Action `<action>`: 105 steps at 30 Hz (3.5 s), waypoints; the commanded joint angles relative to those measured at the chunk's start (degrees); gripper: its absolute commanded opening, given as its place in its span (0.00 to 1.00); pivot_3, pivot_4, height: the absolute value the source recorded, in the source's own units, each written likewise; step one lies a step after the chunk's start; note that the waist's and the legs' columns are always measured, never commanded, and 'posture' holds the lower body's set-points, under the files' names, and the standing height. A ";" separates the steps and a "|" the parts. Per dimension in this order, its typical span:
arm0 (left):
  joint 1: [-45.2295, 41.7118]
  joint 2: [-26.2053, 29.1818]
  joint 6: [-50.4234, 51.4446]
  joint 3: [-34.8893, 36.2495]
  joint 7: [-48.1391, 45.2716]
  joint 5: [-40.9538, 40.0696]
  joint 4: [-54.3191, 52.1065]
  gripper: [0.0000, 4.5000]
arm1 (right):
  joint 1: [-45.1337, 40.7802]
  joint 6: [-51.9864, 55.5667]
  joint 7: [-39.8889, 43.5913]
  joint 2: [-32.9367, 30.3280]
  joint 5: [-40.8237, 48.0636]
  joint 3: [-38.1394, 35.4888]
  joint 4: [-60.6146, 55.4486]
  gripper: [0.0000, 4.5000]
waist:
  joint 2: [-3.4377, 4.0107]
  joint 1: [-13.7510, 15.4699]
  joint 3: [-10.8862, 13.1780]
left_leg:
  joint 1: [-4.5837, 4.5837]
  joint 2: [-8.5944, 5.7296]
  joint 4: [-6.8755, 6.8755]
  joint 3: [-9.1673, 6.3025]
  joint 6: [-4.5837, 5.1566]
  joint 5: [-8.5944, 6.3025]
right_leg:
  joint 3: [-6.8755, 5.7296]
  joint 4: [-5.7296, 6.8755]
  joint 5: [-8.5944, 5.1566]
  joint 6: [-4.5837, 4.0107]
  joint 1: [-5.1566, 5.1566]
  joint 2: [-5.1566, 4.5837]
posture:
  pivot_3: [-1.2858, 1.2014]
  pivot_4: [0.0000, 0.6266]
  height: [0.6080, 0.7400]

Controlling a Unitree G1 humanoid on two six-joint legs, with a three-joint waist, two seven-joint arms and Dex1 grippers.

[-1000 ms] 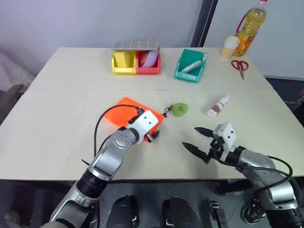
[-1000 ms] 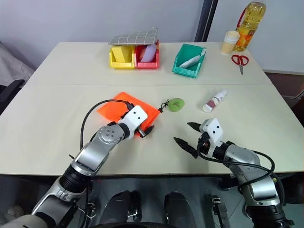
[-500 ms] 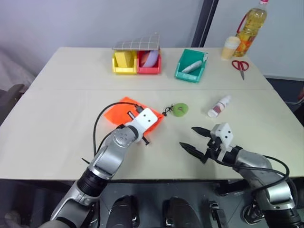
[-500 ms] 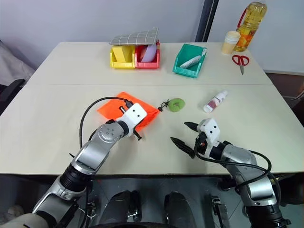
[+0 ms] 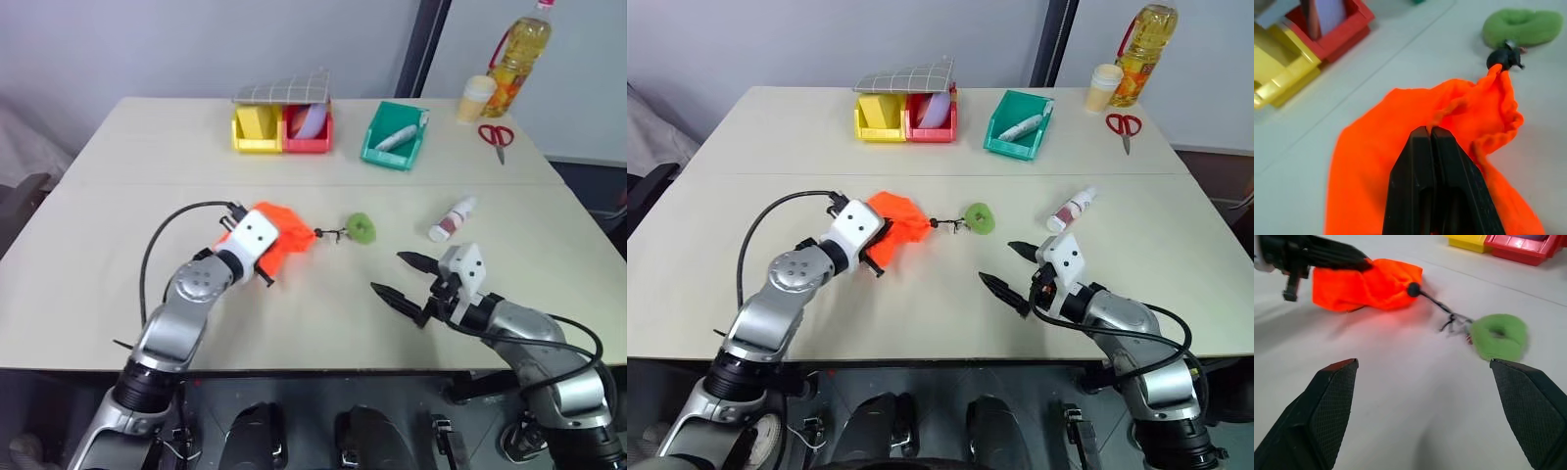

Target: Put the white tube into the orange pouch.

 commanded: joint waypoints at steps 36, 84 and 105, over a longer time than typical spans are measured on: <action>2.04 -1.79 -1.56 0.13 -3.70 -5.05 -5.75 0.01 | -29.68 -0.69 -53.57 21.02 -20.44 -10.31 38.79 1.00 | 0.06 -0.39 -0.01 | 0.01 0.00 -0.04 0.12 -0.48 0.30 | 0.03 0.17 0.01 0.04 -0.06 0.05 | 0.52 0.24 1.00; 1.12 -2.42 -2.42 1.96 -4.77 -8.86 -5.26 0.00 | 2.18 2.74 2.82 -7.88 0.45 -1.11 -8.64 0.28 | 0.14 0.03 0.06 | 0.01 0.01 -0.08 0.04 -0.20 0.13 | 0.08 0.15 -0.03 0.08 -0.06 0.08 | 0.52 0.24 1.00; 2.06 -2.28 0.54 0.32 -4.45 -11.00 -9.09 0.00 | -6.56 7.23 -4.61 2.56 -6.22 13.83 -7.37 0.28 | 0.13 0.01 0.07 | 0.00 0.01 -0.03 -0.01 -0.06 0.07 | 0.06 0.09 -0.01 0.02 -0.06 0.08 | 0.52 0.24 1.00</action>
